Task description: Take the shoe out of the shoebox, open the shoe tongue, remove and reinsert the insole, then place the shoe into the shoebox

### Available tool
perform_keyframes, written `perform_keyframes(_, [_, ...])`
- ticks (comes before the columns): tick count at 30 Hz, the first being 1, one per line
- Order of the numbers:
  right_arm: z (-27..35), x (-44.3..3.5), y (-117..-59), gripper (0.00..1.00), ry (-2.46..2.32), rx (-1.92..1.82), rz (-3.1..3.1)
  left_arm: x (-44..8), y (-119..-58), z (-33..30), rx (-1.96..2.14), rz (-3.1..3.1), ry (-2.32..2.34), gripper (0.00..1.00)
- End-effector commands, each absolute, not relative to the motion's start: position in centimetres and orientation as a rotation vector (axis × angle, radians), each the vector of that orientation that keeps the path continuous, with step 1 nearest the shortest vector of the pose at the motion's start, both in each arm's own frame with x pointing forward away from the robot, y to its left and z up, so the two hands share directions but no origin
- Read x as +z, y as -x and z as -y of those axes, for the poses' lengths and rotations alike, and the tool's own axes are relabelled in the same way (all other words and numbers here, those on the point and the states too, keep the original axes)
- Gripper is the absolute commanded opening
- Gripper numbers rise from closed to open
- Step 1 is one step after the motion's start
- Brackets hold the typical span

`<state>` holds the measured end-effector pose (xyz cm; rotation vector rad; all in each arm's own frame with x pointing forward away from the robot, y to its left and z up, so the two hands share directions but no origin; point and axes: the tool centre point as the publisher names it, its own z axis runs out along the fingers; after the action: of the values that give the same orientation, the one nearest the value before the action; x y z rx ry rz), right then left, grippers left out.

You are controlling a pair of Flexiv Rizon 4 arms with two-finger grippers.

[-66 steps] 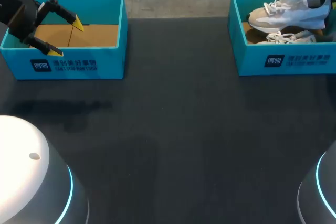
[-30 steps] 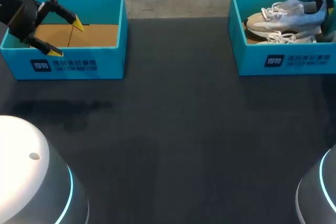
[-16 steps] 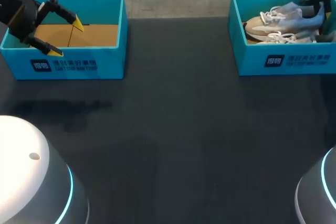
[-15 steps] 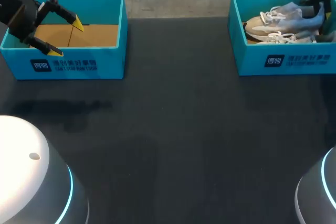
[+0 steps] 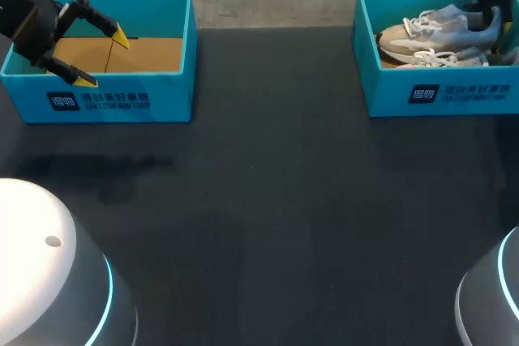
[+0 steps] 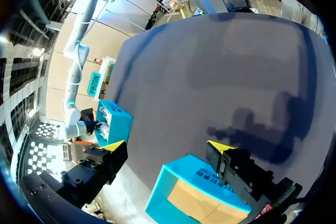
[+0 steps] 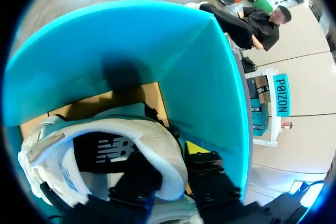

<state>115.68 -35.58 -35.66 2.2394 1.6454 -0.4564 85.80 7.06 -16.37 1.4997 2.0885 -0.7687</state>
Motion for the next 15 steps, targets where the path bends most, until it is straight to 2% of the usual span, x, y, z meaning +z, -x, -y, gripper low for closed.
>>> perform_keyframes(1, [35.6, -35.4, -116.0, 1.0, -2.244, -0.457, -1.635, -16.4, -85.9, -7.0, -0.767, -2.09, -1.503, 1.0])
perform_keyframes(15, [34.5, -33.5, -115.4, 1.0, -2.249, -0.414, -1.653, -16.0, -86.8, -6.9, -0.83, -2.221, -1.364, 1.0])
